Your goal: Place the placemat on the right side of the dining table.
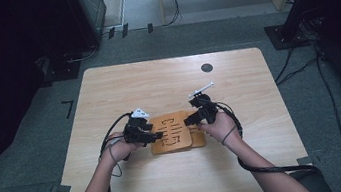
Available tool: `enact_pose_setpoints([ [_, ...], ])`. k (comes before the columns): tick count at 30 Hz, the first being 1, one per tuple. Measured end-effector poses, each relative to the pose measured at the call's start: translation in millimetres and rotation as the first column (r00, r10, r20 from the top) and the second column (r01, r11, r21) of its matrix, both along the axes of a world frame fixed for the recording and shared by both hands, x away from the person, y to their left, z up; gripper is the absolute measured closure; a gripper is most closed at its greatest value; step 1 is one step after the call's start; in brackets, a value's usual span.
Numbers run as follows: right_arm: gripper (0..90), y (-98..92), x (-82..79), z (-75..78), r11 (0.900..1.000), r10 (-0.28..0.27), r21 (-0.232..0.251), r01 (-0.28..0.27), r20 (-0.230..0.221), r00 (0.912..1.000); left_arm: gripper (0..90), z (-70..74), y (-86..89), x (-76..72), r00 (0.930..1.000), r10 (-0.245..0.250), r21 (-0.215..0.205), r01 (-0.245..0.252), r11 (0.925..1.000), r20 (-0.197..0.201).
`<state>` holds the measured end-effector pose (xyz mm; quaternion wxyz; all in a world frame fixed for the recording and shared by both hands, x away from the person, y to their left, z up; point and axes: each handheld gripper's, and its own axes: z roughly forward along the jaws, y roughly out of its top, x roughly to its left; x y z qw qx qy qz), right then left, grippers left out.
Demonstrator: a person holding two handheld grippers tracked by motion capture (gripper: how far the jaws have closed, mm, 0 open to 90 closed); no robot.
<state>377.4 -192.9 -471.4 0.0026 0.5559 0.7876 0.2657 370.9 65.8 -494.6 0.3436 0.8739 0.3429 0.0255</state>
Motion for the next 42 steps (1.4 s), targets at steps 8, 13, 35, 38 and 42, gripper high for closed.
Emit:
enact_pose_setpoints([
  [8, 55.8, 6.6, -0.2, -0.6, 0.999, -0.023, 0.023, 0.025, -0.074, 0.9970, 37.9, -0.1, -0.6, -0.1, 1.0000, -0.002, -0.001, 0.002, 1.0000, 0.000],
  [13, 57.0, 11.1, -1.1, -3.0, 0.999, -0.009, 0.035, 0.013, -0.100, 0.9949, 37.8, -0.4, -1.6, -0.5, 1.0000, -0.008, -0.003, 0.008, 1.0000, 0.005],
  [35, 54.1, 18.0, 17.6, -5.3, 0.998, -0.009, 0.064, 0.021, -0.184, 0.9830, 37.7, -1.2, -1.9, -0.3, 1.0000, 0.003, -0.019, -0.003, 0.9998, 0.000],
  [38, 54.8, 17.1, 18.6, 1.0, 0.997, -0.007, 0.078, 0.022, -0.187, 0.9823, 37.7, -1.1, -1.5, 0.0, 1.0000, 0.004, -0.024, -0.004, 0.9997, -0.003],
  [42, 54.8, 18.2, 17.7, 12.6, 0.997, 0.006, 0.081, 0.008, -0.174, 0.9848, 37.4, -0.8, -1.6, 0.5, 1.0000, 0.005, -0.033, -0.005, 0.9994, -0.008],
])
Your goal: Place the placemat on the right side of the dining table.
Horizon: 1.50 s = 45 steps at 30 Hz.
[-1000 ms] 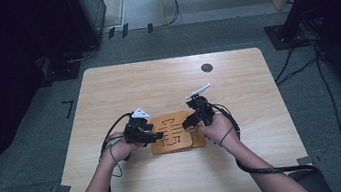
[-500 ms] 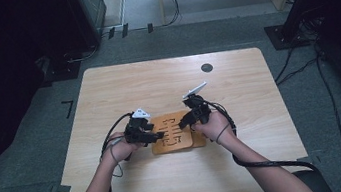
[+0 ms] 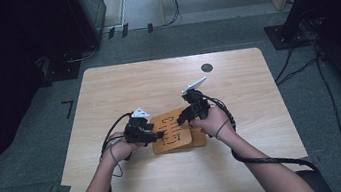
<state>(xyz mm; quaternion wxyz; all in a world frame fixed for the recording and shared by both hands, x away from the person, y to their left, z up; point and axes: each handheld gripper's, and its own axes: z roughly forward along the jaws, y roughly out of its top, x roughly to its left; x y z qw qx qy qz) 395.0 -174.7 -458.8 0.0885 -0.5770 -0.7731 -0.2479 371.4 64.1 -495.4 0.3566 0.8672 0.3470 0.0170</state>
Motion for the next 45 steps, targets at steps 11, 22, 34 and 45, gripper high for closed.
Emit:
enact_pose_setpoints([
  [11, 55.5, 1.5, -1.9, 19.6, 1.000, 0.019, -0.015, -0.019, -0.002, 0.9998, 37.5, 1.6, 0.3, 1.2, 0.9994, -0.010, -0.044, 0.008, 0.9990, -0.034],
  [22, 55.8, 10.2, -9.0, 54.0, 0.998, 0.063, -0.019, -0.063, 0.010, 0.9980, 39.8, 5.6, 1.3, 2.1, 0.9994, -0.011, -0.066, 0.009, 0.9978, -0.034],
  [34, 58.1, 28.5, -13.7, 79.0, 0.993, 0.111, -0.046, -0.110, 0.007, 0.9938, 39.2, 8.6, 4.6, 2.7, 0.9983, -0.028, -0.092, 0.023, 0.9955, -0.051],
  [45, 59.0, 56.5, -15.2, 90.0, 0.978, 0.170, -0.120, -0.171, -0.020, 0.9852, 39.5, 9.3, 9.7, 5.4, 0.9964, -0.035, -0.125, 0.025, 0.9919, -0.078],
])
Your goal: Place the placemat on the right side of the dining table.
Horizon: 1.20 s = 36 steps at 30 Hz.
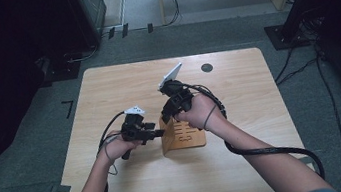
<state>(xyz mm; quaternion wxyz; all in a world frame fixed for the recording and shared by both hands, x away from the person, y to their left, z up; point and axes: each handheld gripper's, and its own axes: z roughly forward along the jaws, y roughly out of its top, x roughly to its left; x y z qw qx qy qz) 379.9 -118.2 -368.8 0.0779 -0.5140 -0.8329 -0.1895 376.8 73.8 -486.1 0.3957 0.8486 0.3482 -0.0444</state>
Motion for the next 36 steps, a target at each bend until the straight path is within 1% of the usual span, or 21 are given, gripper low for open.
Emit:
enact_pose_setpoints([
  [1, 59.4, 6.7, 0.9, -0.5, 1.000, 0.003, -0.019, -0.003, -0.011, 0.9999, 39.5, 0.0, 0.3, 0.5, 1.0000, -0.002, -0.002, 0.002, 1.0000, 0.001],
  [2, 59.4, 6.7, 0.9, -0.5, 1.000, 0.003, -0.019, -0.003, -0.011, 0.9999, 39.5, 0.1, 0.5, 0.8, 1.0000, -0.003, -0.002, 0.003, 1.0000, 0.000],
  [5, 60.3, 14.2, 3.6, -3.5, 0.999, 0.009, -0.047, -0.010, -0.021, 0.9997, 39.4, -0.3, 2.1, 1.5, 1.0000, -0.003, -0.010, 0.003, 0.9999, -0.006],
  [9, 61.6, 22.8, 7.8, -9.7, 0.998, -0.001, -0.068, -0.002, -0.039, 0.9992, 38.8, -1.4, 4.4, 2.8, 0.9999, -0.008, -0.015, 0.008, 0.9999, -0.014],
  [10, 62.2, 24.4, 9.0, -11.7, 0.997, -0.002, -0.072, -0.001, -0.030, 0.9995, 38.8, -1.7, 4.6, 3.1, 0.9999, -0.010, -0.014, 0.009, 0.9999, -0.014],
  [11, 63.0, 25.9, 9.5, -12.9, 0.997, -0.003, -0.076, 0.001, -0.031, 0.9995, 38.6, -1.9, 4.9, 3.3, 0.9999, -0.009, -0.018, 0.009, 0.9998, -0.015],
  [13, 64.6, 27.9, 12.2, -17.4, 0.997, -0.002, -0.082, -0.001, -0.040, 0.9992, 38.3, -1.8, 5.3, 3.6, 0.9998, -0.010, -0.012, 0.010, 0.9999, -0.014],
  [14, 65.8, 29.5, 13.4, -19.8, 0.996, -0.009, -0.089, 0.004, -0.054, 0.9985, 38.4, -1.9, 4.8, 3.2, 0.9999, -0.010, -0.012, 0.010, 0.9999, -0.012],
  [18, 68.5, 32.0, 16.1, -26.2, 0.994, -0.012, -0.112, 0.004, -0.067, 0.9977, 38.6, -1.7, 3.9, 3.0, 0.9999, -0.010, -0.008, 0.010, 0.9999, -0.007],
  [20, 69.6, 31.3, 18.4, -29.1, 0.994, -0.018, -0.113, 0.009, -0.080, 0.9966, 38.5, -1.9, 3.7, 3.0, 0.9999, -0.007, -0.009, 0.007, 0.9999, -0.011],
  [23, 69.7, 29.5, 21.7, -32.3, 0.993, -0.041, -0.111, 0.030, -0.098, 0.9943, 38.2, -2.0, 3.6, 2.4, 0.9998, -0.020, 0.000, 0.020, 0.9998, -0.008],
  [25, 72.7, 27.6, 24.7, -34.9, 0.992, -0.054, -0.115, 0.042, -0.105, 0.9930, 38.0, -2.3, 3.8, 2.3, 0.9998, -0.021, 0.003, 0.021, 0.9998, -0.009],
  [26, 72.7, 27.6, 24.7, -34.9, 0.992, -0.054, -0.115, 0.042, -0.105, 0.9930, 38.0, -2.4, 4.2, 2.4, 0.9998, -0.020, 0.004, 0.020, 0.9998, -0.008],
  [28, 77.8, 26.1, 27.0, -35.9, 0.992, -0.055, -0.122, 0.042, -0.105, 0.9930, 37.9, -2.1, 5.0, 2.7, 0.9998, -0.015, 0.003, 0.015, 0.9999, -0.010],
  [29, 77.8, 26.1, 27.0, -35.9, 0.992, -0.055, -0.122, 0.042, -0.105, 0.9930, 37.9, -1.9, 5.3, 2.8, 0.9999, -0.014, 0.002, 0.014, 0.9999, -0.010],
  [31, 80.4, 25.3, 28.4, -35.6, 0.993, -0.057, -0.108, 0.043, -0.126, 0.9904, 37.9, -1.5, 5.7, 2.8, 0.9999, -0.010, -0.003, 0.010, 0.9999, -0.009],
  [36, 83.6, 27.1, 28.7, -33.9, 0.995, -0.054, -0.095, 0.041, -0.145, 0.9879, 37.8, 1.3, 8.3, 3.0, 1.0000, -0.004, -0.011, 0.004, 0.9999, -0.004],
])
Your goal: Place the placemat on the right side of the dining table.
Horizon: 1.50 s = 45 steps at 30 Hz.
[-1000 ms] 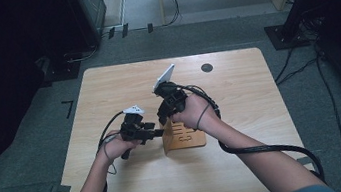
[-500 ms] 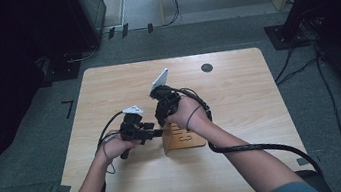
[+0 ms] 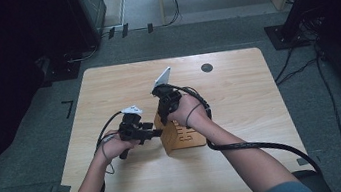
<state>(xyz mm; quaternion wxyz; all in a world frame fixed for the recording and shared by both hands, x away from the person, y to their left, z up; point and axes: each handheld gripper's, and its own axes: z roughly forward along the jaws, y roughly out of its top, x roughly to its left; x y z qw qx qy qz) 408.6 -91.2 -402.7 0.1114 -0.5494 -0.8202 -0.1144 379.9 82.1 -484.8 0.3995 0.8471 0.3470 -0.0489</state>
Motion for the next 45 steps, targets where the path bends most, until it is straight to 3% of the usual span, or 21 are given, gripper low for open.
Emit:
enact_pose_setpoints([
  [5, 87.3, 4.5, -0.7, 4.9, 1.000, 0.002, 0.023, -0.002, 0.021, 0.9998, 37.6, 4.1, 6.8, 1.0, 0.9998, 0.016, -0.012, -0.015, 0.9998, 0.011],
  [12, 87.3, 5.9, 0.5, 12.9, 0.999, 0.006, 0.033, -0.006, 0.015, 0.9999, 37.5, 8.1, 13.0, 2.9, 0.9992, 0.036, -0.024, -0.035, 0.9991, 0.019],
  [18, 87.3, 4.5, 0.1, 15.6, 0.999, 0.046, 0.010, -0.046, 0.038, 0.9982, 37.5, 8.4, 11.7, 3.6, 0.9991, 0.033, -0.026, -0.032, 0.9992, 0.025],
  [26, 87.4, -2.5, 3.5, 25.0, 0.999, 0.034, 0.002, -0.035, 0.049, 0.9982, 37.6, 10.1, 10.4, 3.3, 0.9988, 0.030, -0.027, -0.029, 0.9992, 0.037],
  [45, 87.3, -27.6, 16.8, 30.1, 0.999, 0.002, -0.041, 0.000, 0.064, 0.9980, 36.5, 4.3, 7.3, 5.5, 0.9966, 0.051, 0.041, -0.053, 0.9977, 0.065],
])
